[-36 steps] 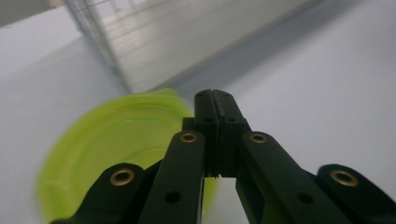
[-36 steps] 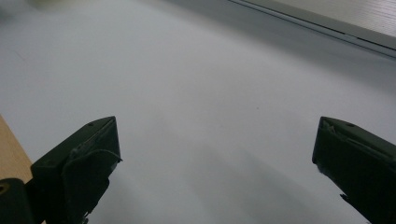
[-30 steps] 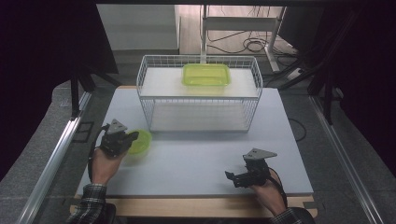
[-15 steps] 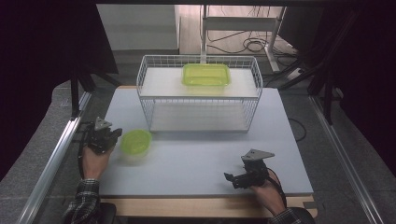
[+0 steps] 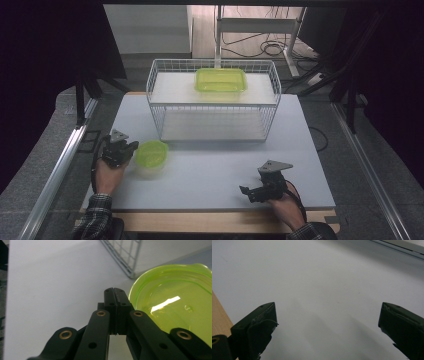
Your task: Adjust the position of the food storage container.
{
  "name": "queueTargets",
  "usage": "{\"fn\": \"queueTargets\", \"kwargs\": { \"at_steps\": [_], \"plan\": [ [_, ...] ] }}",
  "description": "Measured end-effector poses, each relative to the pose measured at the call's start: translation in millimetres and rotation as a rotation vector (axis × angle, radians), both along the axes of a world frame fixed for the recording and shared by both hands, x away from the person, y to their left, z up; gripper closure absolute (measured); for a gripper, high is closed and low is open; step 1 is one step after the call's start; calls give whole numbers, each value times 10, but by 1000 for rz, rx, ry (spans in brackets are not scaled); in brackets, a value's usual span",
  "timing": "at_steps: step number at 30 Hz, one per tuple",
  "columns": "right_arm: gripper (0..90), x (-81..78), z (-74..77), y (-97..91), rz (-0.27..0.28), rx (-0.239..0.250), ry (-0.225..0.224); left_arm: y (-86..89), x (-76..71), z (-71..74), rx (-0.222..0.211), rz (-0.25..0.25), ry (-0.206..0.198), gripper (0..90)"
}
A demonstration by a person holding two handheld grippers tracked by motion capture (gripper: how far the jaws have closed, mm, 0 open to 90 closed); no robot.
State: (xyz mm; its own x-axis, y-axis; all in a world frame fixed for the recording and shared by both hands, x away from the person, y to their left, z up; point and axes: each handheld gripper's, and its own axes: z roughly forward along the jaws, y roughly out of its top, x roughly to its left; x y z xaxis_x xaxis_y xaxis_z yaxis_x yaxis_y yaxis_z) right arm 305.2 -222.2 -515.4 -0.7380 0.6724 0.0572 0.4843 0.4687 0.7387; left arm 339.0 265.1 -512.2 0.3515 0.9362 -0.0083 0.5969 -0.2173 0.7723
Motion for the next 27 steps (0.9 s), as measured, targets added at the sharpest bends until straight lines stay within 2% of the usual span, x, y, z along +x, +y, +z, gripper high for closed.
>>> {"fn": "queueTargets", "kwargs": {
  "at_steps": [12, 20, 22, 25, 27],
  "plan": [
    [23, 0, -24, 23, 9, -18, 15, -377, -74, 37, 25, -62, 3, 900],
    [23, 6, -35, 24, 11, -23, 20, -625, -141, 54, -2, -136, 18, 899],
    [23, 5, -39, 28, 14, -27, 20, -646, -147, 60, 0, -142, 20, 897],
    [23, 3, -37, 26, 15, -24, 18, -590, -171, 70, -5, -121, 15, 892],
    [23, 5, -34, 20, 13, -24, 20, -526, -199, 44, -4, -120, 33, 893]
  ]
}}
